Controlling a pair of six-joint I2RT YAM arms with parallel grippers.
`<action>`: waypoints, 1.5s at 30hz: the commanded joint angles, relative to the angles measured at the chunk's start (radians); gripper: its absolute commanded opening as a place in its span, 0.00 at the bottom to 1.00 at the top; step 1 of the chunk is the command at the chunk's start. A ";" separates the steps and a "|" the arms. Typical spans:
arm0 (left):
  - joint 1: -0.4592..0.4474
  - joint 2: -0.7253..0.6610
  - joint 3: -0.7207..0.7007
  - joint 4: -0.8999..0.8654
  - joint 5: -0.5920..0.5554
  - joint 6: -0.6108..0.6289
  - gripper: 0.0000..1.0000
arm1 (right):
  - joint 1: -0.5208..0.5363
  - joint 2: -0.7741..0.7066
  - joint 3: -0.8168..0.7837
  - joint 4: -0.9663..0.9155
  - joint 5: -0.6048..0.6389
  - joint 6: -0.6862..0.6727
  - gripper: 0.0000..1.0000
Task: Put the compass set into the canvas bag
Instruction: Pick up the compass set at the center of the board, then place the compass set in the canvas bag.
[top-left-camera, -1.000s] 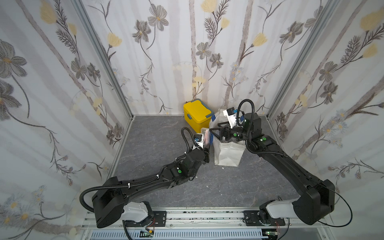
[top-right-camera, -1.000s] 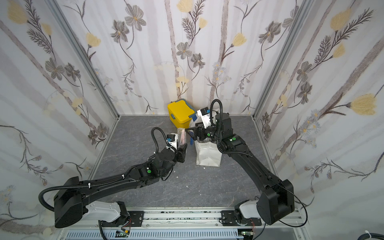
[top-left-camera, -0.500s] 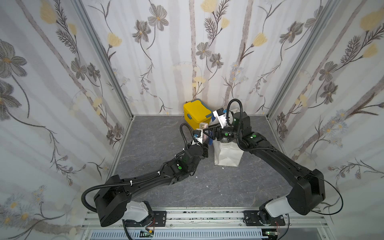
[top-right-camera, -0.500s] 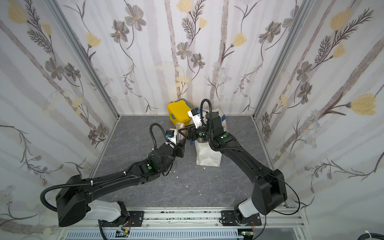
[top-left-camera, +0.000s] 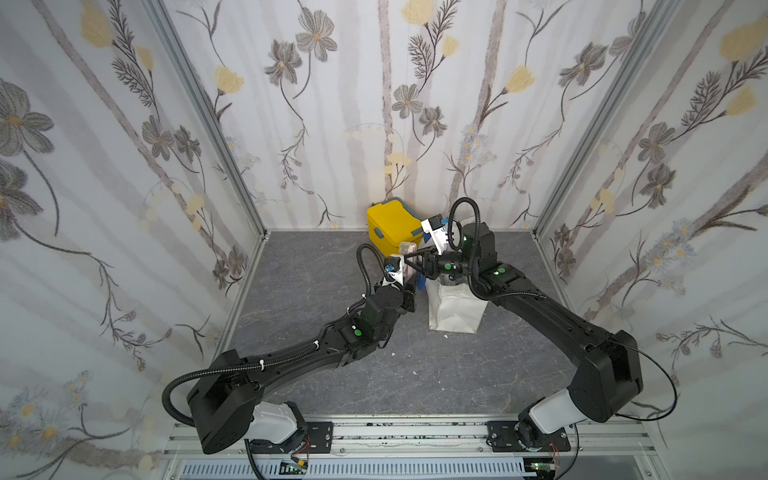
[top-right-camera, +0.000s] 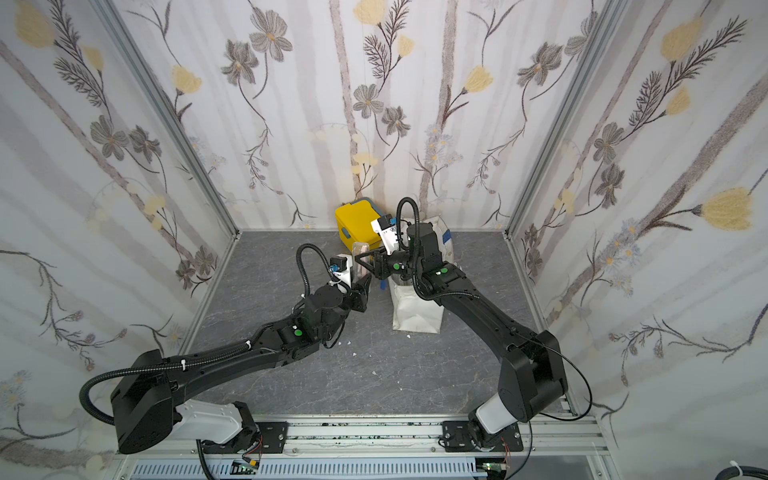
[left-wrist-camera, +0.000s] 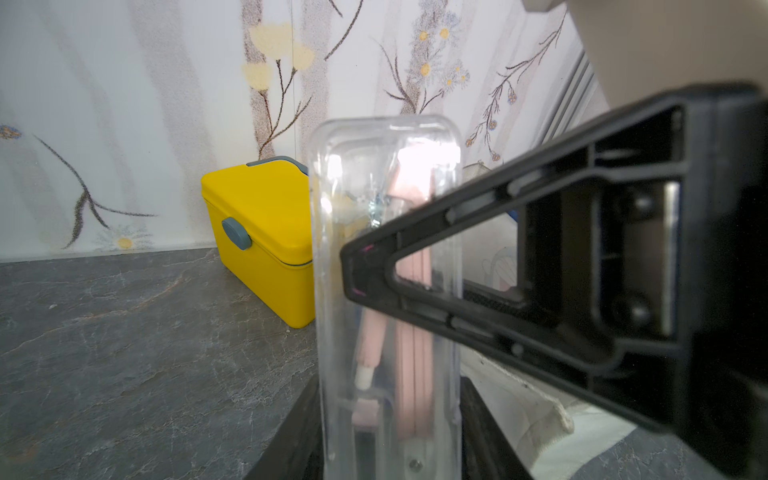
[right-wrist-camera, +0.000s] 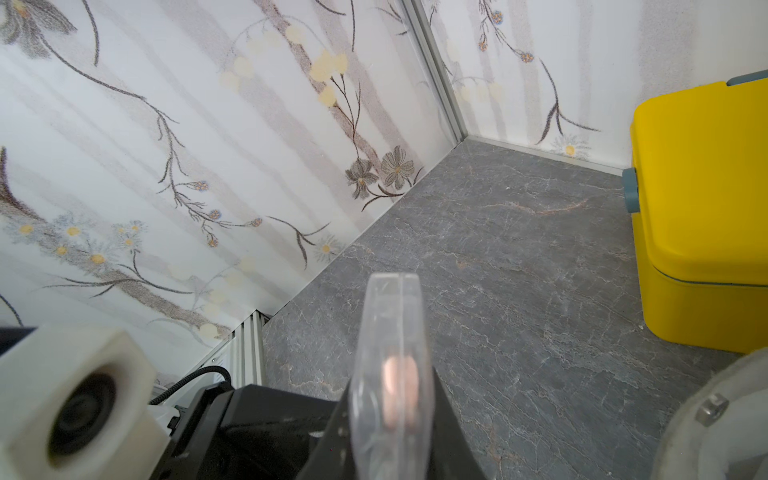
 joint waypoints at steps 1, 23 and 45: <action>0.006 -0.002 0.009 0.054 0.016 -0.008 0.44 | -0.001 0.001 0.013 0.074 -0.010 0.011 0.17; 0.071 -0.323 -0.170 -0.072 -0.168 -0.033 1.00 | -0.258 -0.001 0.110 -0.009 0.156 -0.012 0.14; 0.279 -0.656 -0.401 -0.359 -0.323 -0.158 1.00 | -0.219 0.239 0.158 -0.243 0.441 -0.135 0.36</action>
